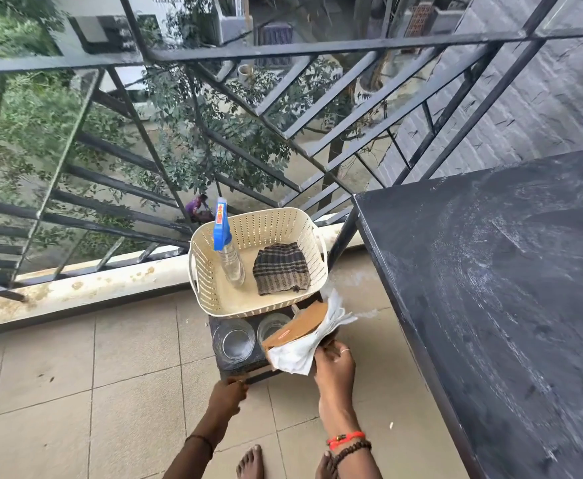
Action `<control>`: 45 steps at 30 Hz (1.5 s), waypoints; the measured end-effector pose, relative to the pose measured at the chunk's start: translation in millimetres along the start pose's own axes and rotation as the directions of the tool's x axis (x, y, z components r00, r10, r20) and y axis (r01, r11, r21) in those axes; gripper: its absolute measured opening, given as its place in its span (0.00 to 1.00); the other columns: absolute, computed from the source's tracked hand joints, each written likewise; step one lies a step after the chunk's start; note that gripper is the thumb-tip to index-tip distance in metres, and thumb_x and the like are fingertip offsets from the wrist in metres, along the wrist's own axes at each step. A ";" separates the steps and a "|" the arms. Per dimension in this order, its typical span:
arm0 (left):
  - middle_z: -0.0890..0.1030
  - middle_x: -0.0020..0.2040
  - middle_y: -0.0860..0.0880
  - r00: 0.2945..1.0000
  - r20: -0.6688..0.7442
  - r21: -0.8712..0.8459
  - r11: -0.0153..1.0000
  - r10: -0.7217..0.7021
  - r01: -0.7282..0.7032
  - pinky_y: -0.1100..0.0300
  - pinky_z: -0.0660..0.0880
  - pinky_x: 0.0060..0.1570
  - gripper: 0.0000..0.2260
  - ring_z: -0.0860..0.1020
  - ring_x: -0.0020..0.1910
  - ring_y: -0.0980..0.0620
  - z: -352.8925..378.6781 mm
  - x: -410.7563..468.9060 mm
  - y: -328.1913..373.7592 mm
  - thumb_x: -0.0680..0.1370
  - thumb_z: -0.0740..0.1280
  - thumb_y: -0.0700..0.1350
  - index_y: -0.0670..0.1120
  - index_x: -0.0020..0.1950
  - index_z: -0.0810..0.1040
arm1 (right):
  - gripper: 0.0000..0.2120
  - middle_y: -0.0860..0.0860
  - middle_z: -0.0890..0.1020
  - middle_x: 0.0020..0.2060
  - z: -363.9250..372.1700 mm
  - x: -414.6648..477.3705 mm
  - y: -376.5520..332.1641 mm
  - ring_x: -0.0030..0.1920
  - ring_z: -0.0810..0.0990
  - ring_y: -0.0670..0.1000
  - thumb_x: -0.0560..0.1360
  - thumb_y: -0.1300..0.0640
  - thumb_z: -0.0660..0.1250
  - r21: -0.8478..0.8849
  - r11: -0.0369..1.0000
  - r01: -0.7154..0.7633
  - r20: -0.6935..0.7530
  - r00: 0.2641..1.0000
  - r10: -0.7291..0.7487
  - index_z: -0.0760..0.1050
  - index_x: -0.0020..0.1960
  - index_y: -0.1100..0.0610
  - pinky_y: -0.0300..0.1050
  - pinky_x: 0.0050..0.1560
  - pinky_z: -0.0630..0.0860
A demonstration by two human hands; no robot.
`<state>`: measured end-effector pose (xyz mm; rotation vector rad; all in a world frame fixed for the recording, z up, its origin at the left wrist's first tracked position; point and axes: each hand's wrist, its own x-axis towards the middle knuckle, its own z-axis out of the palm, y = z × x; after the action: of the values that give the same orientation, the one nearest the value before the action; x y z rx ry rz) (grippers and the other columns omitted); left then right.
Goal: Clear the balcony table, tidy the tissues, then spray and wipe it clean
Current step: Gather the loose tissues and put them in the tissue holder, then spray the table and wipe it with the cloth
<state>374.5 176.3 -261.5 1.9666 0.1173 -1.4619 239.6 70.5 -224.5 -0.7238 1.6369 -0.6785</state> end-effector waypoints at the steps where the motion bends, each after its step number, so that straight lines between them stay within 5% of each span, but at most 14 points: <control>1: 0.74 0.34 0.45 1.000 -0.015 0.001 1.000 -0.004 0.004 0.61 0.61 0.35 0.06 0.70 0.34 0.50 -5.1 0.7 0.4 0.66 0.64 0.41 0.42 0.41 0.75 | 0.11 0.54 0.84 0.45 6.6 -3.4 3.1 0.47 0.82 0.53 0.71 0.63 0.69 -0.014 1.000 0.002 0.010 1.000 -0.002 0.75 0.53 0.58 0.56 0.55 0.78; 6: 0.76 0.37 0.45 1.000 -0.017 0.066 0.998 -0.007 0.008 0.60 0.65 0.35 0.18 0.73 0.39 0.48 -22.0 19.9 -2.6 0.61 0.59 0.46 0.40 0.47 0.76 | 0.11 0.53 0.84 0.42 33.9 -7.6 16.1 0.44 0.83 0.52 0.70 0.60 0.71 0.003 1.000 -0.015 0.011 1.000 0.015 0.74 0.51 0.55 0.59 0.51 0.80; 14: 0.77 0.42 0.43 0.999 0.010 0.010 0.999 0.052 -0.052 0.58 0.66 0.39 0.06 0.73 0.44 0.45 -19.9 15.3 7.8 0.67 0.63 0.45 0.44 0.41 0.75 | 0.31 0.56 0.82 0.40 53.2 -14.0 9.8 0.31 0.81 0.44 0.72 0.67 0.70 -0.002 1.000 -0.001 0.036 0.999 0.001 0.60 0.70 0.62 0.46 0.41 0.81; 18: 0.75 0.41 0.43 0.999 0.007 -0.003 0.999 0.050 -0.050 0.60 0.63 0.36 0.08 0.71 0.42 0.47 -16.6 19.1 8.0 0.76 0.62 0.37 0.44 0.39 0.75 | 0.38 0.60 0.81 0.47 60.8 -15.8 12.6 0.37 0.81 0.43 0.71 0.68 0.70 -0.004 1.000 -0.005 0.081 0.997 0.006 0.53 0.74 0.60 0.45 0.41 0.82; 24: 0.74 0.39 0.44 0.999 0.028 0.045 0.998 0.039 -0.041 0.60 0.63 0.38 0.05 0.71 0.42 0.47 -14.5 17.5 9.6 0.75 0.62 0.38 0.43 0.39 0.73 | 0.31 0.61 0.77 0.57 64.6 -18.6 6.1 0.51 0.79 0.54 0.72 0.70 0.68 0.040 0.997 -0.073 0.135 0.989 0.067 0.58 0.70 0.60 0.42 0.38 0.81; 32: 0.76 0.40 0.42 0.999 0.030 0.108 0.993 0.042 -0.045 0.61 0.63 0.35 0.11 0.72 0.38 0.48 -15.5 21.4 12.7 0.78 0.59 0.35 0.43 0.38 0.75 | 0.39 0.61 0.76 0.59 61.6 -16.9 1.9 0.55 0.79 0.61 0.70 0.62 0.73 -0.019 0.995 -0.099 0.132 0.986 0.101 0.55 0.74 0.55 0.43 0.30 0.80; 40: 0.78 0.41 0.42 0.998 0.052 0.145 0.988 0.045 -0.052 0.60 0.66 0.37 0.07 0.75 0.43 0.46 -24.2 11.0 18.1 0.72 0.64 0.43 0.41 0.46 0.78 | 0.42 0.61 0.78 0.57 55.4 -18.5 -0.2 0.48 0.79 0.56 0.67 0.58 0.76 -0.060 0.997 -0.040 0.148 0.988 0.049 0.56 0.73 0.53 0.38 0.28 0.75; 45: 0.78 0.37 0.44 0.997 0.071 0.276 0.961 -0.011 -0.009 0.62 0.66 0.35 0.07 0.75 0.36 0.49 -43.3 10.2 19.6 0.78 0.63 0.39 0.43 0.41 0.75 | 0.35 0.55 0.79 0.45 40.9 -26.5 -10.9 0.40 0.77 0.51 0.69 0.61 0.74 -0.088 0.996 -0.022 0.168 0.985 0.037 0.59 0.71 0.55 0.36 0.26 0.74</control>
<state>422.3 182.3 -255.2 2.1284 -0.1245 -1.6198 284.9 81.7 -206.5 -0.7961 1.5239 -0.5136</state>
